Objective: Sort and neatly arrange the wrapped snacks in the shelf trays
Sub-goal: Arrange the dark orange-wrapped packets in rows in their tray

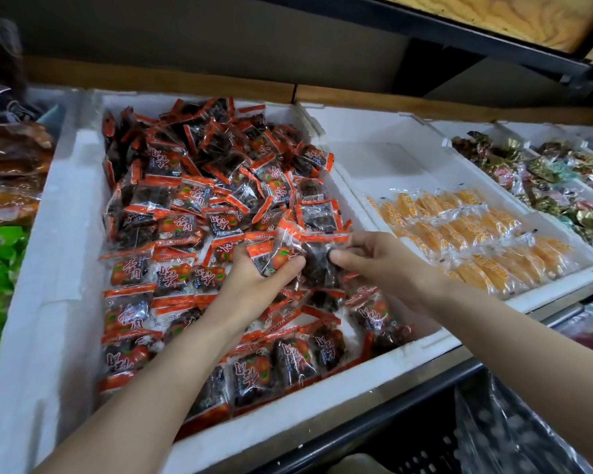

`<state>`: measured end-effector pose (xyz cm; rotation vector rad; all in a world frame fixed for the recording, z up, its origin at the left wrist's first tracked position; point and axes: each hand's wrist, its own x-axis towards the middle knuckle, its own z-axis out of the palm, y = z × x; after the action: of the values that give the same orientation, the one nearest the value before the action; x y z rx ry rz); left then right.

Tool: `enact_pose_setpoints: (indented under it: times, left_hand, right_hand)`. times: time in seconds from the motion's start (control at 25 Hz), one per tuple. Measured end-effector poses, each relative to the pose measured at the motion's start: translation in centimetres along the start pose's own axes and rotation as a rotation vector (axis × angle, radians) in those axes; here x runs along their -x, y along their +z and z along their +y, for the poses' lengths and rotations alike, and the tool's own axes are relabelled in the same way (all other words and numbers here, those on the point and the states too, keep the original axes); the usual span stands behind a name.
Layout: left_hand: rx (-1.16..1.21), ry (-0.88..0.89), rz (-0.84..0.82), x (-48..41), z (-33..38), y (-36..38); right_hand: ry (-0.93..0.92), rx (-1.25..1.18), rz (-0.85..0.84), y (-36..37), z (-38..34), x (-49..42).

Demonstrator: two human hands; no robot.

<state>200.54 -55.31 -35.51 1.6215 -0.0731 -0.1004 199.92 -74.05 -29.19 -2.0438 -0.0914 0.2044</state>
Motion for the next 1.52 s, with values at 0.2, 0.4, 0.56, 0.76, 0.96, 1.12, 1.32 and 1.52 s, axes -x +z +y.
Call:
enact_pose_setpoints:
  times: [0.2, 0.4, 0.56, 0.76, 0.96, 1.12, 1.32, 1.52]
  left_hand:
    - [0.110, -0.038, -0.016, -0.3, -0.1, 0.1]
    - [0.235, -0.060, -0.080, 0.0, 0.5, 0.2]
    - [0.227, -0.078, -0.121, 0.6, 1.1, 0.3]
    - [0.168, -0.046, -0.167, 1.7, 2.2, 0.8]
    - [0.141, 0.038, -0.023, 1.1, 1.6, 0.7]
    - [0.150, -0.036, -0.056, 0.6, 1.1, 0.8]
    - [0.140, -0.040, -0.030, 0.3, 0.9, 0.8]
    - [0.167, -0.005, 0.076, 0.0, 1.1, -0.1]
  right_hand:
    - [-0.036, -0.148, -0.056, 0.7, 0.3, -0.7]
    - [-0.049, -0.154, -0.138, -0.3, 0.2, -0.5]
    - [-0.067, -0.197, -0.121, 0.0, -0.5, -0.1]
    - [-0.096, -0.183, -0.110, 1.8, -1.6, 0.2]
    - [-0.151, 0.060, -0.129, -0.8, -1.1, 0.2]
    - [-0.003, 0.791, -0.542, -3.7, 1.9, 0.6]
    - [-0.067, 1.084, -0.429, -3.5, 3.1, 0.3]
    - [-0.101, 0.492, 0.017, -3.3, 0.4, 0.3]
